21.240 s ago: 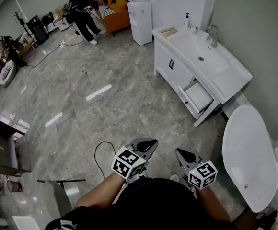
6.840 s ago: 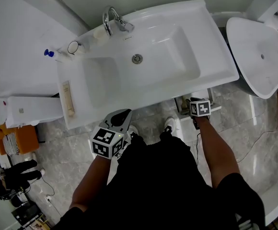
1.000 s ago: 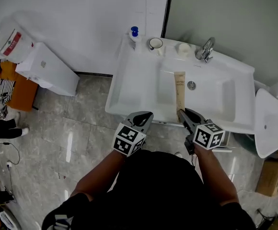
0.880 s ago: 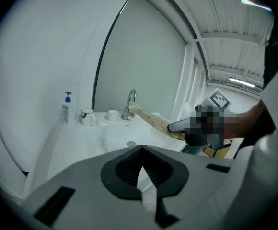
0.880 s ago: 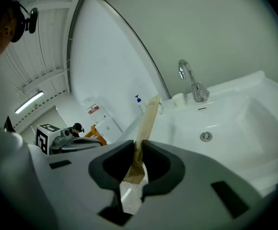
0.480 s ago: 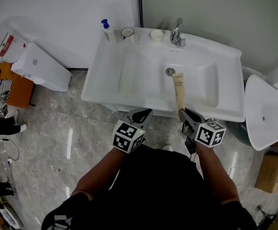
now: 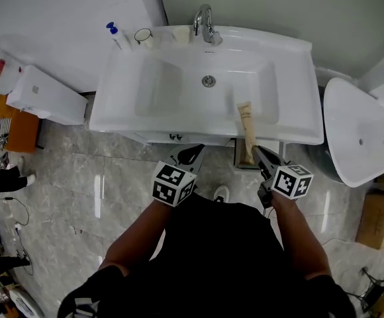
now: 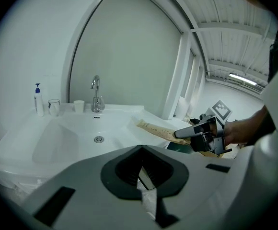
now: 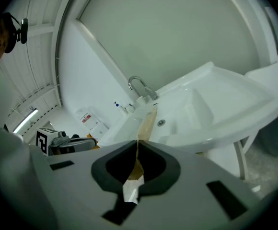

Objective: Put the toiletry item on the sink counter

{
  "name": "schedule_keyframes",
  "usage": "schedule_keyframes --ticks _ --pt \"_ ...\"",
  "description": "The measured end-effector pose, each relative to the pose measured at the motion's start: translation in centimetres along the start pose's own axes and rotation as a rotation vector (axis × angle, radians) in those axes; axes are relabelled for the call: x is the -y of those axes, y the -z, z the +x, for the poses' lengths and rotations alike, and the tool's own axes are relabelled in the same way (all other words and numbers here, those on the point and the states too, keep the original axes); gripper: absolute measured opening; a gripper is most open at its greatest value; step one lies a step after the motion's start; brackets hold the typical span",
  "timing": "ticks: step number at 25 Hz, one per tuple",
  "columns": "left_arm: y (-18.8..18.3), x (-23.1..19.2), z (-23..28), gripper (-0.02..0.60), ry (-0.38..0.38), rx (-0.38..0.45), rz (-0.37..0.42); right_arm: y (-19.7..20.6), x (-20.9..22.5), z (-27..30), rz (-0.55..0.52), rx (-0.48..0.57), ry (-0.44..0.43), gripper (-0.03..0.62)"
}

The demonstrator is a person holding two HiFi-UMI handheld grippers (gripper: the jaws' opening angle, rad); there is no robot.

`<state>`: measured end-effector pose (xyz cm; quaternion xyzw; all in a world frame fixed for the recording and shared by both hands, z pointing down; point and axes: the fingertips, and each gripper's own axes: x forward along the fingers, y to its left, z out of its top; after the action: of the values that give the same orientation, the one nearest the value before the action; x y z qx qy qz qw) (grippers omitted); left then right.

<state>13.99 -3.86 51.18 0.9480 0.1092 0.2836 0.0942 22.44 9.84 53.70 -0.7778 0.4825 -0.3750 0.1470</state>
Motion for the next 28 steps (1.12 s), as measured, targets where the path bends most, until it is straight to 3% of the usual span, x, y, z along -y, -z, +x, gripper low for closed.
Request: schedule_keyframes --ticks 12,20,28 --pt "1.8 5.0 4.6 0.000 0.113 -0.100 0.065 2.7 6.0 -6.8 0.087 0.055 0.139 0.005" --pt "4.4 8.0 7.9 0.000 0.189 -0.181 0.087 8.1 7.8 -10.4 0.138 -0.015 0.182 0.005" --pt "5.1 9.5 8.8 0.000 0.207 -0.210 0.102 12.7 10.9 -10.0 0.251 -0.097 0.203 0.005"
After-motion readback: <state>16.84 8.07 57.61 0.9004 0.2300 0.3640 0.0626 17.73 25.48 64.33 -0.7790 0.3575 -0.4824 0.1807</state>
